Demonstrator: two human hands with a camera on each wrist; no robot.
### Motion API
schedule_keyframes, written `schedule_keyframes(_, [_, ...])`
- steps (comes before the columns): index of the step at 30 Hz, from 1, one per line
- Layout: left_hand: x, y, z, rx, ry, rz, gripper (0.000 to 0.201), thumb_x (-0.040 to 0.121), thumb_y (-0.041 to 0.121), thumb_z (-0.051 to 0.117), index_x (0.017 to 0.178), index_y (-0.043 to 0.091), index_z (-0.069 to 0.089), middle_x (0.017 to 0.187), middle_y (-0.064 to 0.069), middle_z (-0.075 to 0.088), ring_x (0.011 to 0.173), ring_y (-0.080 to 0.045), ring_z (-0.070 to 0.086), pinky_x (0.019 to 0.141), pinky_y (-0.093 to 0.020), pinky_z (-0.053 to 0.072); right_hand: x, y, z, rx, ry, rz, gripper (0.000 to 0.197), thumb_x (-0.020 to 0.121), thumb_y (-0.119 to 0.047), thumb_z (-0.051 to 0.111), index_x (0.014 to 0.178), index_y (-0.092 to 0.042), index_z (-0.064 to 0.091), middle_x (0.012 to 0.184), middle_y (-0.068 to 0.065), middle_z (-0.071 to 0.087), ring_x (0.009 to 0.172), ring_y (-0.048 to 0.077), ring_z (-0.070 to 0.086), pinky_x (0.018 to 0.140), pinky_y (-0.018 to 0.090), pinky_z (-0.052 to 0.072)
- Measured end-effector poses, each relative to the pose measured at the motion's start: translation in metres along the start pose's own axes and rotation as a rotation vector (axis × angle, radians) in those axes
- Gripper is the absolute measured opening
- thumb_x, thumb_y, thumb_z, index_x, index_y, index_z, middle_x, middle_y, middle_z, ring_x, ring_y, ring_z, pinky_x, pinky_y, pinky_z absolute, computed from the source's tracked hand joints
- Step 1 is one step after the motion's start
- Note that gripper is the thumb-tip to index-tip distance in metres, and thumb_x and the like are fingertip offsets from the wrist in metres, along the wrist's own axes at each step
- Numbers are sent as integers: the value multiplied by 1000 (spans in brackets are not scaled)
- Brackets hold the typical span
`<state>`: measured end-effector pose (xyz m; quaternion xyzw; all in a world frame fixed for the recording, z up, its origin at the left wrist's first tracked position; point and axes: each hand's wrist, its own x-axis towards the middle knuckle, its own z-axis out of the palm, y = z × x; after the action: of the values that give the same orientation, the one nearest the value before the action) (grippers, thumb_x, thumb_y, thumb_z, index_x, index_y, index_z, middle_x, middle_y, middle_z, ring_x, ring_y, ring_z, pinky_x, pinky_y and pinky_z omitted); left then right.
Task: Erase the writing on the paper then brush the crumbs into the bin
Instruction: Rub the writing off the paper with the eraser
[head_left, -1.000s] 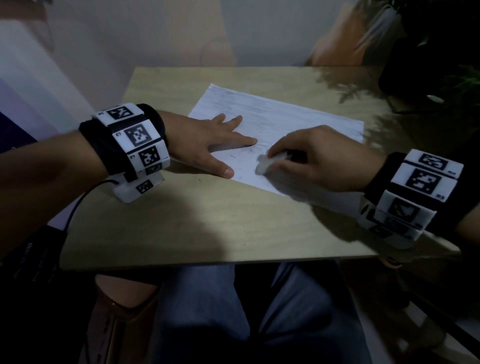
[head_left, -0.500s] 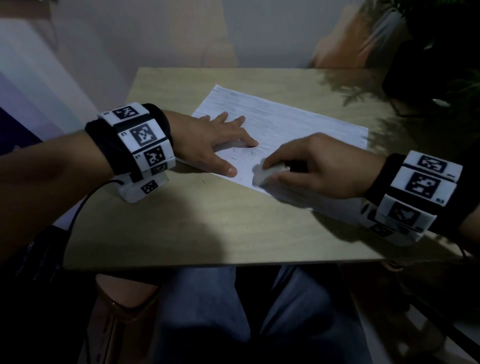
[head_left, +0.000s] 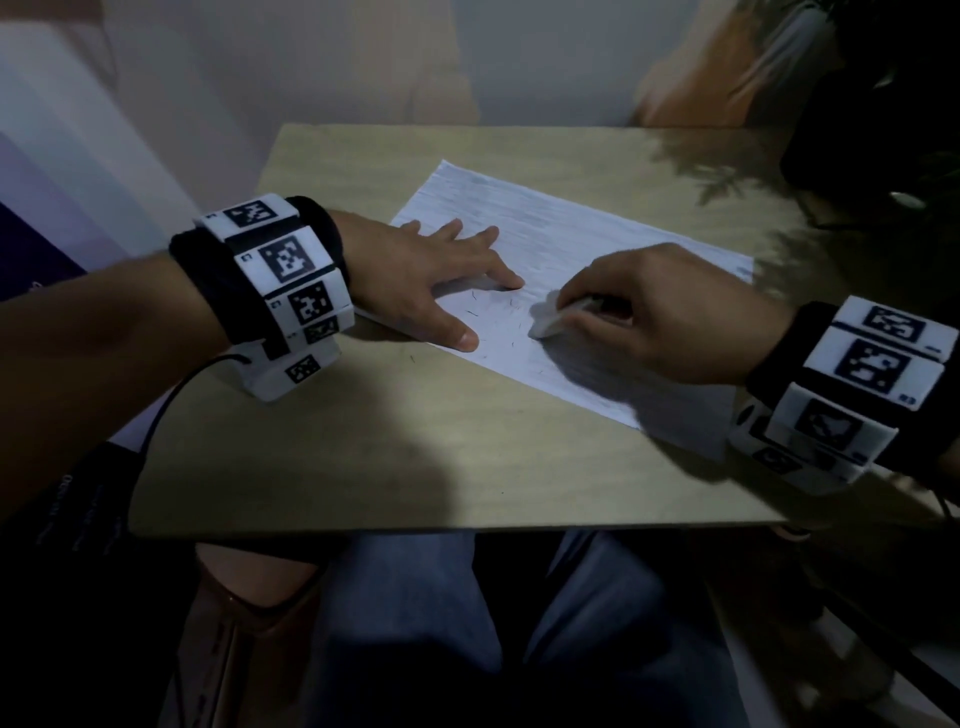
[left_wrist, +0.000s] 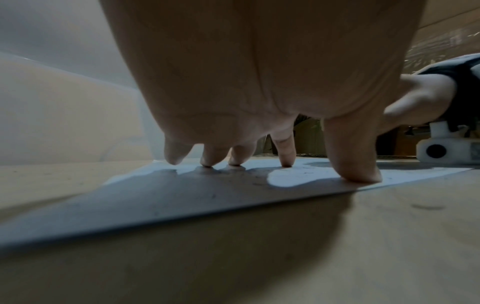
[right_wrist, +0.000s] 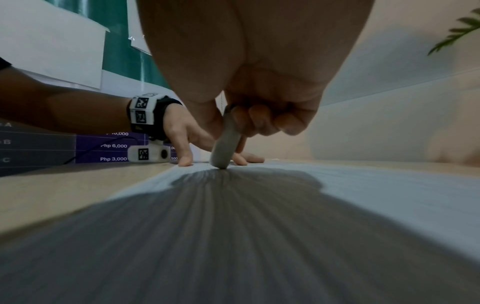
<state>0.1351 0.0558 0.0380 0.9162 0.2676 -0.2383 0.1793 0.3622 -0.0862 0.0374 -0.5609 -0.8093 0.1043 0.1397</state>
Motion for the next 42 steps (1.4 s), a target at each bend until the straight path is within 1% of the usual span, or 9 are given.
schedule_keyframes(4, [0, 0, -1, 1, -5, -3, 77, 90, 68, 57, 151, 63, 10, 167, 17, -23, 154, -13, -22, 126, -47, -9, -6, -9, 2, 197, -145, -49, 48, 88, -60, 43, 106, -27, 73, 98, -17, 71, 86, 1, 63, 78, 22, 48])
schedule_keyframes(8, [0, 1, -2, 2, -7, -8, 78, 91, 66, 58, 153, 61, 10, 167, 16, -23, 153, -13, -22, 126, -47, -9, 1, 1, 0, 29, -14, 37, 45, 89, -53, 41, 103, -25, 74, 98, -10, 74, 84, 12, 65, 77, 38, 53])
schedule_keyframes(14, [-1, 1, -2, -4, -11, -8, 78, 90, 67, 58, 151, 63, 10, 167, 17, -22, 153, -11, -22, 126, -47, -9, -3, -10, 3, 192, -141, -32, 47, 89, -57, 44, 108, -25, 73, 101, -14, 72, 88, 5, 65, 81, 27, 50])
schedule_keyframes(18, [-1, 2, -2, -10, -10, -7, 78, 91, 65, 59, 152, 61, 11, 167, 16, -22, 153, -12, -22, 126, -47, -10, 4, -1, 1, -17, -1, 29, 40, 92, -48, 44, 105, -23, 73, 100, -6, 73, 87, 19, 66, 78, 41, 53])
schedule_keyframes(23, [-1, 2, -2, -20, -9, -7, 78, 90, 66, 59, 152, 62, 12, 167, 17, -22, 153, -11, -23, 126, -46, -10, -3, -11, 2, 212, -217, -26, 40, 92, -57, 47, 108, -30, 71, 99, -14, 71, 87, 5, 65, 78, 29, 51])
schedule_keyframes(28, [-1, 2, -2, -16, -12, -13, 78, 91, 66, 58, 152, 61, 11, 167, 17, -22, 153, -12, -22, 126, -47, -9, 2, 2, 1, -23, -8, 29, 41, 93, -52, 44, 105, -25, 73, 98, -8, 73, 83, 16, 65, 75, 40, 53])
schedule_keyframes(33, [0, 1, -2, -20, -10, -10, 77, 90, 66, 59, 151, 62, 12, 167, 18, -22, 153, -12, -22, 126, -46, -10, -5, -7, 2, 155, -145, -37, 45, 89, -57, 42, 104, -27, 72, 96, -12, 73, 82, 5, 64, 76, 29, 50])
schedule_keyframes(38, [-1, 1, -2, -10, -16, -14, 77, 90, 68, 56, 152, 62, 10, 166, 17, -23, 153, -12, -23, 125, -48, -11, 1, 5, -2, -19, 5, 65, 38, 92, -50, 44, 103, -27, 72, 97, -9, 73, 86, 17, 66, 77, 40, 52])
schedule_keyframes(42, [-1, 1, -1, -3, -7, -11, 78, 89, 70, 56, 152, 61, 11, 167, 16, -22, 153, -13, -22, 126, -47, -11, -5, -5, 2, 113, -94, -47, 48, 88, -58, 42, 108, -27, 72, 101, -14, 72, 84, 3, 62, 78, 26, 49])
